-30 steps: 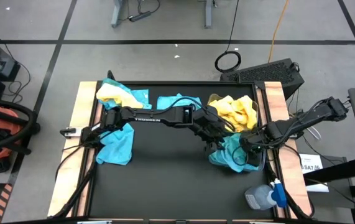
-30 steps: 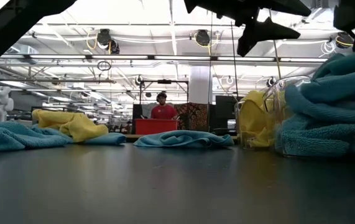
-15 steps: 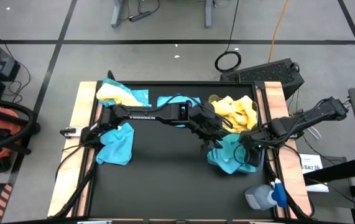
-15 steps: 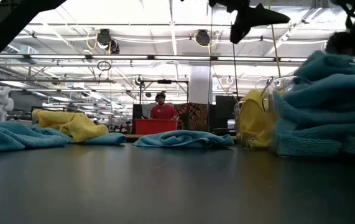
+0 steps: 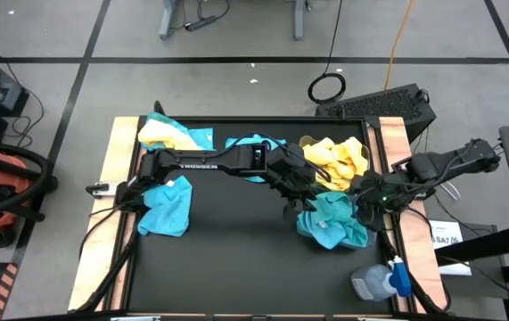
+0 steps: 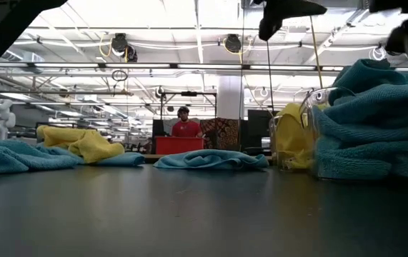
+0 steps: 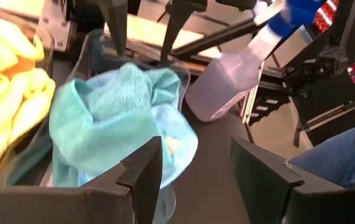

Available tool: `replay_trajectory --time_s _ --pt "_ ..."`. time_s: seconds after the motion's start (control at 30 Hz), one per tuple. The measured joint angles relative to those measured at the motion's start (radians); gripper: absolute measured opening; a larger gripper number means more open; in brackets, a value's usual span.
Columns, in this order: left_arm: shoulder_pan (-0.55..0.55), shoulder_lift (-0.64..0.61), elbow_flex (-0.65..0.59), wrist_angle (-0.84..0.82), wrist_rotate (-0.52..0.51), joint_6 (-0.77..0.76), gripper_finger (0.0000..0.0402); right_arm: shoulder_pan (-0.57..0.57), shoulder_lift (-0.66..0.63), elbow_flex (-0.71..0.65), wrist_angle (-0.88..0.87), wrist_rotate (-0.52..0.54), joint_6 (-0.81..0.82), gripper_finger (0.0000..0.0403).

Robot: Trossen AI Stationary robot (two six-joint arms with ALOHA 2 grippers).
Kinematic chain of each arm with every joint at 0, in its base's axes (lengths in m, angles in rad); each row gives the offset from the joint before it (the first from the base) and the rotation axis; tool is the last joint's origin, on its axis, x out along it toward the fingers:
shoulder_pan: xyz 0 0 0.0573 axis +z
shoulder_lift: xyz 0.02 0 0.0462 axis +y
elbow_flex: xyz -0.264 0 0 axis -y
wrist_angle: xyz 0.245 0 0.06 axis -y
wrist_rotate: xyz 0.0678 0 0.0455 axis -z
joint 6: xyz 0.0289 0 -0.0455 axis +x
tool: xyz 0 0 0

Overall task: Sort microfiber towel by color & place in baskets
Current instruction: Put the blue microfiber cloth into the bottom transparent bin

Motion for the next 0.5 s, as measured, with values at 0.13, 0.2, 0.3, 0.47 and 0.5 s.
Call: replay_trajectory --time_s 0.13,0.2,0.3,0.47,0.5 --pt "0.0 -0.015 0.0 -0.011 0.006 0.001 0.0192 0.0 0.001 0.018 0.1 0.048 -0.058 0.0214" --pt "0.0 -0.018 0.0 -0.013 0.006 0.001 0.0193 0.0 0.01 0.012 0.169 0.082 -0.09 0.021" --pt "0.0 -0.022 0.0 -0.076 0.006 0.02 0.0193 0.0 0.046 0.009 0.21 0.165 -0.164 0.0199" --pt "0.0 -0.024 0.0 -0.219 -0.023 0.077 0.0193 0.0 0.112 0.008 0.269 0.249 -0.308 0.0169" --pt "0.0 -0.024 0.0 -0.252 -0.031 0.082 0.0193 0.0 0.126 0.008 0.284 0.249 -0.33 0.0163"
